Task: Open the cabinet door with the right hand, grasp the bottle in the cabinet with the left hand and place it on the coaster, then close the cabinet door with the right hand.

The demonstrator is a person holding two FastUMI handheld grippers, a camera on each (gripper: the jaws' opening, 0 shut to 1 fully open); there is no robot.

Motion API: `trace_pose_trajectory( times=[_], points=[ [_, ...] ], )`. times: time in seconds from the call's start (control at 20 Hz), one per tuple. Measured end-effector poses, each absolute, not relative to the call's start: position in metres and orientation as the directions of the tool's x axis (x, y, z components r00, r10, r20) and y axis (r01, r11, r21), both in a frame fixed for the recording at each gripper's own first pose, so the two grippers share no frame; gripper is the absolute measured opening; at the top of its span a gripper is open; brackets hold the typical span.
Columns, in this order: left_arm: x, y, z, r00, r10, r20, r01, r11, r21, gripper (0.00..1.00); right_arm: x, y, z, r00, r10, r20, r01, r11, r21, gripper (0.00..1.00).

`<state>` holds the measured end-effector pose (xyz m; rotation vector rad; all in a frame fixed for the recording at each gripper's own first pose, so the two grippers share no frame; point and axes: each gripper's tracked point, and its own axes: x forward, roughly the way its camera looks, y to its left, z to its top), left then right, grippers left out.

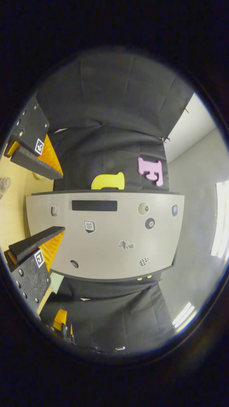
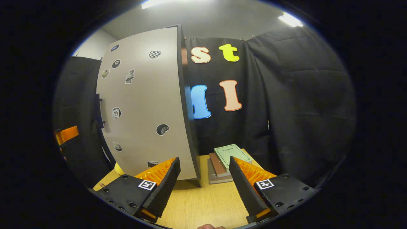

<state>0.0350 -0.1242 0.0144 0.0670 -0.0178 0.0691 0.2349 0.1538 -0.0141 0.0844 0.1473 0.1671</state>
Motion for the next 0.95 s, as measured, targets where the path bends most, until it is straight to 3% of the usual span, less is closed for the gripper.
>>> trace_pose_trajectory(
  times=[0.4, 0.65, 0.95],
  points=[
    [0.048, -0.093, -0.014, 0.999, -0.036, -0.027, 0.037, 0.999, 0.035, 0.89, 0.227, 0.184, -0.007, 0.994, 0.06, -0.091, -0.054, 0.996, 0.069, 0.98],
    [0.048, -0.095, -0.033, 0.997, -0.073, -0.039, 0.076, 0.994, 0.076, 0.91, 0.23, 0.191, -0.02, 0.988, 0.077, -0.133, -0.071, 0.996, 0.052, 0.98],
    [0.058, -0.139, -0.035, 0.999, -0.01, -0.036, 0.01, 1.0, 0.023, 0.89, 0.268, 0.162, -0.037, 0.979, 0.148, -0.14, -0.141, 0.988, 0.058, 0.98]
  ],
)
